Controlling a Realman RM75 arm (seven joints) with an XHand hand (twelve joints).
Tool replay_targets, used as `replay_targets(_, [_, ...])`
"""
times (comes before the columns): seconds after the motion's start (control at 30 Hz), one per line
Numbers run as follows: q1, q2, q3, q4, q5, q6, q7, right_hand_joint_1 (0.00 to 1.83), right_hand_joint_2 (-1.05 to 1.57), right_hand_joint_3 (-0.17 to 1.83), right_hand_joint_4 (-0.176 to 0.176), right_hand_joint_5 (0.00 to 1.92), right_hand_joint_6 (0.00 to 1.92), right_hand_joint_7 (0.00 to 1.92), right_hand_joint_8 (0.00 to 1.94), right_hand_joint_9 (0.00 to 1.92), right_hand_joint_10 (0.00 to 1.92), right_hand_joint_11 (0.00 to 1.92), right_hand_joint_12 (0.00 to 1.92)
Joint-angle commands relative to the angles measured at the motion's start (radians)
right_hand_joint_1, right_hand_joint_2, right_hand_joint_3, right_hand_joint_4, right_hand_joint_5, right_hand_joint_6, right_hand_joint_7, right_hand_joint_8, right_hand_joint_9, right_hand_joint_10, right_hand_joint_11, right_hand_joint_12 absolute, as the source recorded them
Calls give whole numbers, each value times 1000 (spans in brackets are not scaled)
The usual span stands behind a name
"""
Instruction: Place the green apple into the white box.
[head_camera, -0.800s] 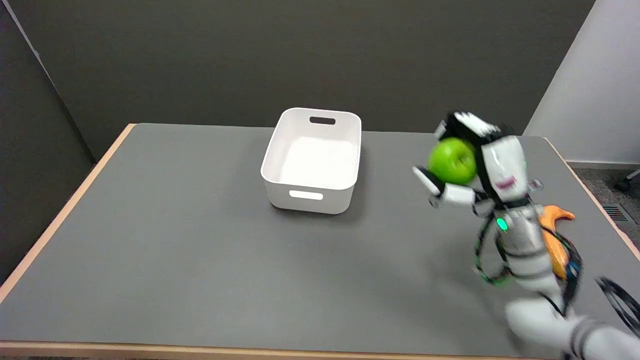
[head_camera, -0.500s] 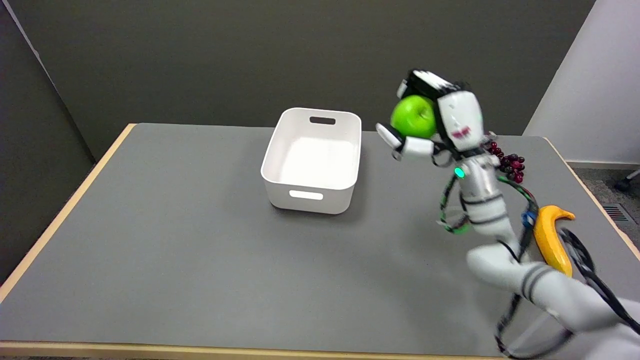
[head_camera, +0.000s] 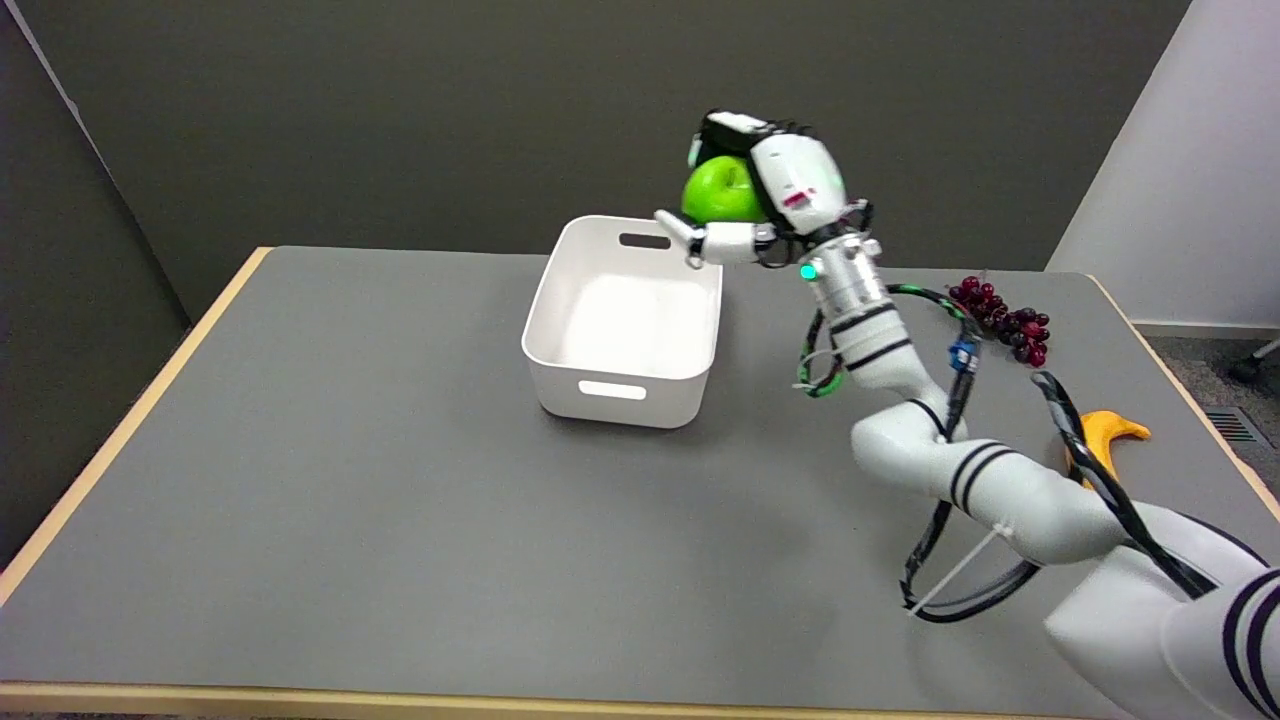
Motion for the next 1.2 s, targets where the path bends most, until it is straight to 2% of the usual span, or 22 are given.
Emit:
replay_targets(0.03, [82, -138, -128, -6, -245, -334, 213, 883, 828, 1153, 25, 719, 1921, 672, 1941, 971, 1921, 899, 1921])
replay_targets(0.13, [70, -156, -131, 7, -302, -371, 255, 880, 836, 1139, 25, 712, 1921, 633, 1941, 935, 1921, 884, 1921])
replay_targets(0.53, [62, -182, -123, 14, -302, -384, 254, 878, 843, 1129, 25, 707, 1921, 615, 1941, 915, 1921, 871, 1921])
replay_targets(1.2, [130, -174, -52, -180, -266, -397, 209, 878, 847, 1123, 21, 704, 1921, 604, 1941, 907, 1921, 839, 1921])
